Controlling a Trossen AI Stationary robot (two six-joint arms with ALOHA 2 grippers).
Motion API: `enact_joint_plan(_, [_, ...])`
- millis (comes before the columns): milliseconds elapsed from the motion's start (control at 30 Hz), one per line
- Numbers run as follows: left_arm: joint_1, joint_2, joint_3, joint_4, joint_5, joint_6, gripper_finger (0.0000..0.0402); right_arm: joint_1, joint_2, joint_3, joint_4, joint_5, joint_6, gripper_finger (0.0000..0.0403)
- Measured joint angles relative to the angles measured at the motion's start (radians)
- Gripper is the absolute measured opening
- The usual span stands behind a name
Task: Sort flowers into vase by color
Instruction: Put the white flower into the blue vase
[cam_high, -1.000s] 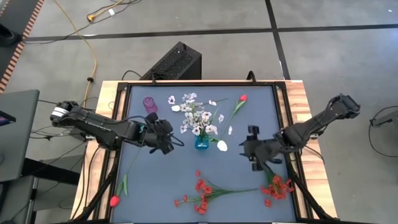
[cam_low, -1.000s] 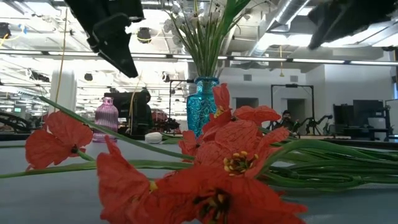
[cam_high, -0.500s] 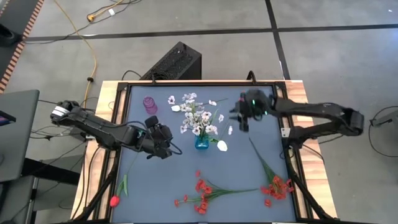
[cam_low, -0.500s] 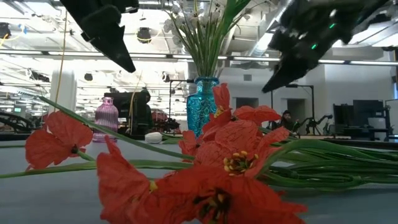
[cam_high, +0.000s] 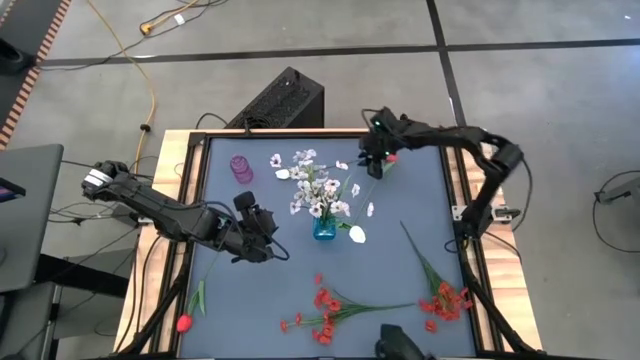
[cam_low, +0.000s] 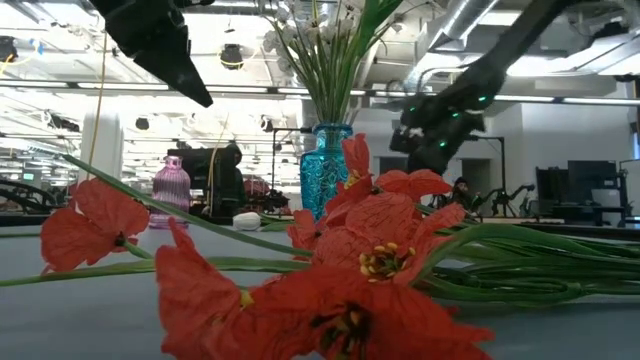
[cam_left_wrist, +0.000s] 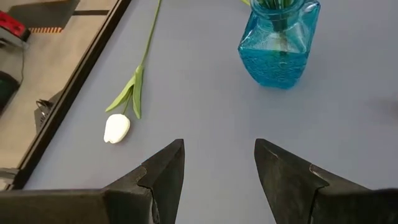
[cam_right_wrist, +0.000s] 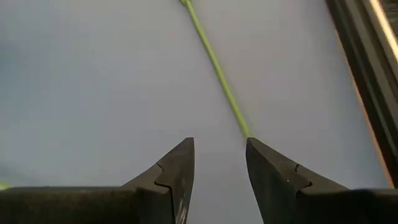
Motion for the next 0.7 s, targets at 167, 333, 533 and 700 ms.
enact_joint_plan(167, [0.0, 0.0, 0.0, -0.001, -0.001, 0.02, 0.0185, 0.003, 0.135, 0.154, -0.144, 0.039, -0.091, 0.0171])
enact_joint_plan(333, [0.0, 0.0, 0.0, -0.001, -0.014, 0.041, 0.0185, 0.024, 0.23, 0.26, -0.221, 0.13, -0.139, 0.0171])
enact_joint_plan(533, [0.0, 0.0, 0.0, -0.001, -0.02, 0.033, 0.0185, 0.046, 0.295, 0.324, -0.25, 0.227, -0.157, 0.017])
enact_joint_plan(700, [0.0, 0.0, 0.0, -0.001, -0.019, 0.027, 0.0185, 0.049, 0.316, 0.344, -0.323, 0.263, -0.156, 0.0123])
